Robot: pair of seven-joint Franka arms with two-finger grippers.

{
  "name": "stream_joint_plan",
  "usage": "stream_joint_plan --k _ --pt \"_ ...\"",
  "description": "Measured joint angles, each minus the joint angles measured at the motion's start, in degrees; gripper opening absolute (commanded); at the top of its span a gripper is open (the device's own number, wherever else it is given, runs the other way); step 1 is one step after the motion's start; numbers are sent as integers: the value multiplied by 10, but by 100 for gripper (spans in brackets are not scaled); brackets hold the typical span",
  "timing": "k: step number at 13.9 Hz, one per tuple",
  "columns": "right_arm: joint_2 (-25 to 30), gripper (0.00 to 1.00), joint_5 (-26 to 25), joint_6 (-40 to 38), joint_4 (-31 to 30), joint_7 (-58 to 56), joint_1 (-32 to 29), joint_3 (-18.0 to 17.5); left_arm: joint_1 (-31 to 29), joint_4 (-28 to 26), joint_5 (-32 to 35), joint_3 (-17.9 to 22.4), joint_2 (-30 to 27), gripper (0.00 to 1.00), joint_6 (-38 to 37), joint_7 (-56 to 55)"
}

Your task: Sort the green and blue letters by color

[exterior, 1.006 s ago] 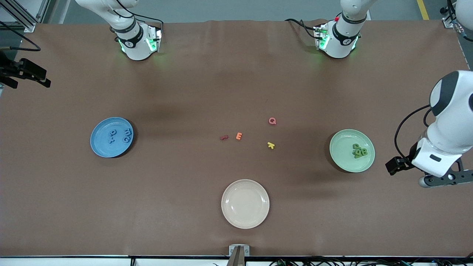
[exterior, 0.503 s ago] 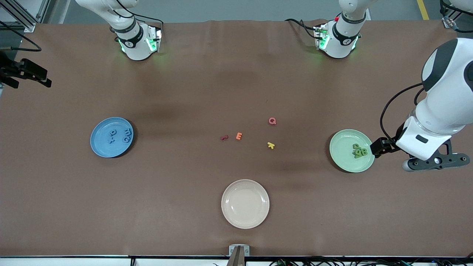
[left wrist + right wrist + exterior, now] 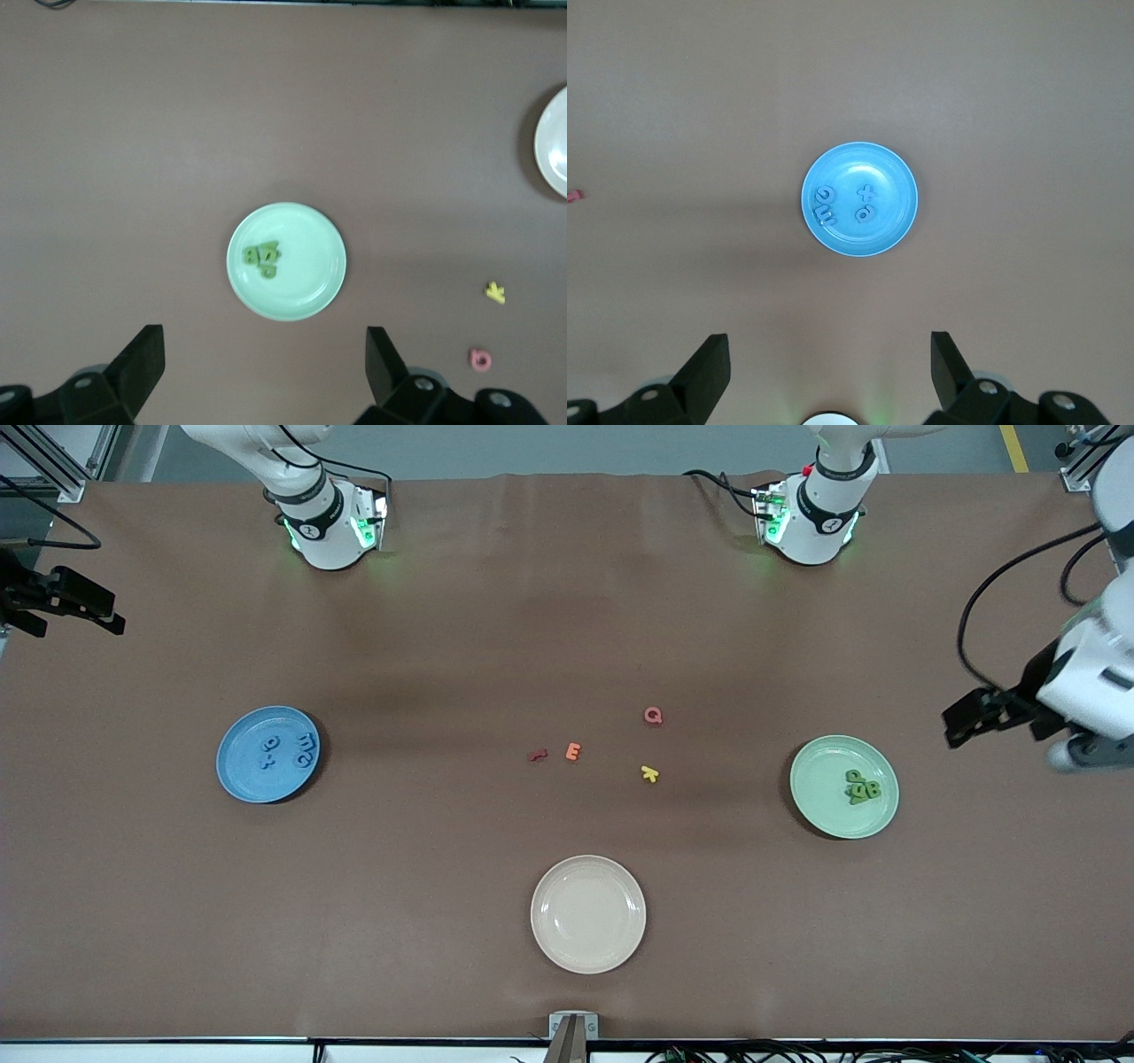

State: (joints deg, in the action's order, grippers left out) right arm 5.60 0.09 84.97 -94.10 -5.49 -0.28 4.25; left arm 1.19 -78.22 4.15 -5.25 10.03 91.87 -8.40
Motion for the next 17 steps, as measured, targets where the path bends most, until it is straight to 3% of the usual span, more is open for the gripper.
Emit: stream_joint_plan --k 3,7,17 --pt "0 100 0 0 0 0 0 0 0 -70 -24 31 -65 100 -8 22" --pt "0 100 0 0 0 0 0 0 -31 -132 -25 -12 -121 100 -8 16" --pt "0 100 0 1 0 0 0 0 -38 -132 -25 -19 -132 100 -51 30"
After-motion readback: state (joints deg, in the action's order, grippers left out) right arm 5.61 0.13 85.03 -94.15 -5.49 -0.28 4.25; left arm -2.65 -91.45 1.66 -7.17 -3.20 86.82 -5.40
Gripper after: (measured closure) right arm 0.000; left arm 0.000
